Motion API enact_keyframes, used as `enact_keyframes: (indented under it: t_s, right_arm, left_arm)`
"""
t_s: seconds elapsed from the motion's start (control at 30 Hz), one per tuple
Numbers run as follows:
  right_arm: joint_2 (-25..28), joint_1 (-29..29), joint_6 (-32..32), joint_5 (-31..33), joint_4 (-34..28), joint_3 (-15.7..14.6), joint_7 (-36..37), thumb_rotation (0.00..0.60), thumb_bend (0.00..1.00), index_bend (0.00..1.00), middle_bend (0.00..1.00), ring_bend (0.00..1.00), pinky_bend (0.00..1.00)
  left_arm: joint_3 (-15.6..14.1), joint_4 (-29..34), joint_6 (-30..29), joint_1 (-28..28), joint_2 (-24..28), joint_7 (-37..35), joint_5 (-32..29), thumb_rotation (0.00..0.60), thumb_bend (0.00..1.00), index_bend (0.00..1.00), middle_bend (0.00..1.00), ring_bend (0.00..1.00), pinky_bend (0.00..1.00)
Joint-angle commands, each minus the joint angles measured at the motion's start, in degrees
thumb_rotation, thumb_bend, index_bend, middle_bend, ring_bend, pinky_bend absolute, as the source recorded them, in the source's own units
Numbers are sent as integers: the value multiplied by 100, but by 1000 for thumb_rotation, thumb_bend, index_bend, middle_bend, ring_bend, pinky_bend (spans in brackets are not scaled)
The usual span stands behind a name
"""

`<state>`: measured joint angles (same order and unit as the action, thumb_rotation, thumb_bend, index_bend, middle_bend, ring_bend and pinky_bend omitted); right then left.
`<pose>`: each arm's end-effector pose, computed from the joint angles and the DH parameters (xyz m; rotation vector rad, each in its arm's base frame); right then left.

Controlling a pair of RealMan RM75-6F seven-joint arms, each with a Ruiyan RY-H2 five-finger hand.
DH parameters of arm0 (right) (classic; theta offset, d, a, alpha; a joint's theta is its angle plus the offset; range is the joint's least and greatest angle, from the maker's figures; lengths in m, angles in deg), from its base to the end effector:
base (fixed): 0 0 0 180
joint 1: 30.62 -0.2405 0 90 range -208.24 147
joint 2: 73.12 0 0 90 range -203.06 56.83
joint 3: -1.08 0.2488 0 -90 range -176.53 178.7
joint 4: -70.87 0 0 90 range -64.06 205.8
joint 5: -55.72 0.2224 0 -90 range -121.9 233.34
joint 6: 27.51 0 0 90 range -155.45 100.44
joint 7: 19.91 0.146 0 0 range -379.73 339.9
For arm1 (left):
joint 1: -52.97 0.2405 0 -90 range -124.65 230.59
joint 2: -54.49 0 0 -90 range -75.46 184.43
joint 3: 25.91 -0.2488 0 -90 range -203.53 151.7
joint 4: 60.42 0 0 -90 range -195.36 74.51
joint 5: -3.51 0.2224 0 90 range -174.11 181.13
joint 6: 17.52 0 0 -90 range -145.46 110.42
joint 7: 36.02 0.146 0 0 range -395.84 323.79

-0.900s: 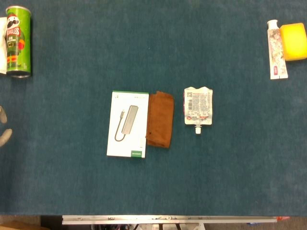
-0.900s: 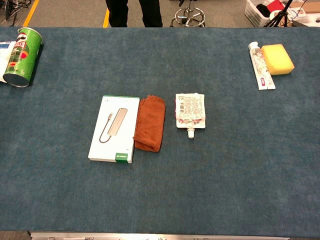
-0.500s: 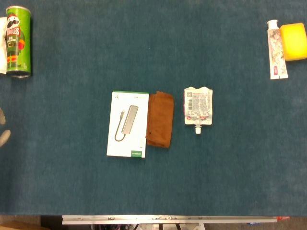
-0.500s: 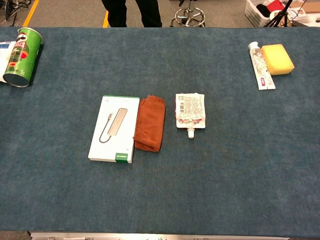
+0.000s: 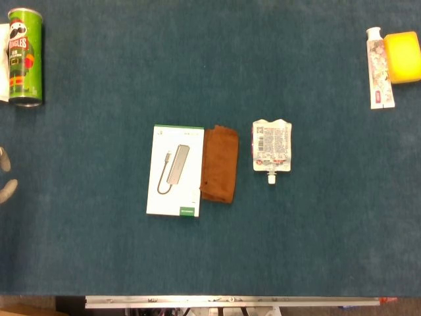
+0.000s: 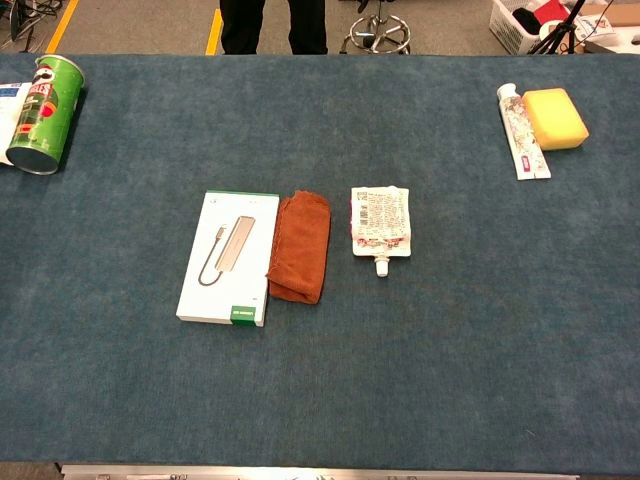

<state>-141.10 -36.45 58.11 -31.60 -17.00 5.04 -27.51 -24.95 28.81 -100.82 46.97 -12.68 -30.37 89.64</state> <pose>-0.3104 -0.1937 0.1333 1.4350 -0.7532 0.8403 -0.3158 0.1827 0.1238 -1.4664 -0.8581 -0.8078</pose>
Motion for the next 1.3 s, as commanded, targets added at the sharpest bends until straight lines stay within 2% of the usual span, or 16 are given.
enact_keyframes:
  t_s: [0.03,0.23,0.37,0.43,0.5,0.63,0.8,1.0,1.17,1.3]
  right_arm:
    - [-2,-3,-6,-10,2,-9,-17,600,0,328,283,157,208]
    - [11,-10,-39,19,2,-3,12,600,0,348,298,157,208]
    - [14,11,32,-20,-5,-3,18,600,0,425,336,181,208]
    - [15,27,84,-46,-8,-2,29,600,0,471,384,229,206]
    - [2,44,162,-89,5,8,69,600,0,547,478,326,176]
    - [-68,52,293,-174,77,38,261,600,0,698,612,470,119]
    - [-103,40,316,-232,144,36,597,600,0,859,742,615,113]
    - [32,-9,79,-207,25,-44,933,600,0,979,821,666,102]
    - [169,-47,-127,-151,-132,-99,1042,600,0,1000,847,671,93]
    - [218,-77,-154,-246,-136,-136,1234,600,0,1000,866,672,87]
  left_arm:
    - [-1,13,-14,0,6,-5,20,600,170,570,486,342,454]
    - [12,-8,-59,10,-19,-24,35,600,170,554,502,351,453]
    - [19,-56,-128,11,-65,-72,107,600,170,547,505,351,416]
    - [10,-89,-135,2,-74,-119,150,600,170,547,513,351,355]
    - [-3,-140,-138,-10,-79,-174,203,600,170,546,530,351,282]
    - [-7,-198,-177,-17,-82,-302,269,600,170,559,645,352,180]
    - [-5,-245,-371,-2,-87,-617,452,600,169,717,829,373,128]
    - [-74,-201,-333,-15,10,-1057,531,600,79,841,962,500,127]
    - [-102,-118,-195,-47,100,-1117,474,600,5,903,1000,560,127]
    - [-155,-101,-148,-76,157,-1313,557,600,0,923,1000,584,128]
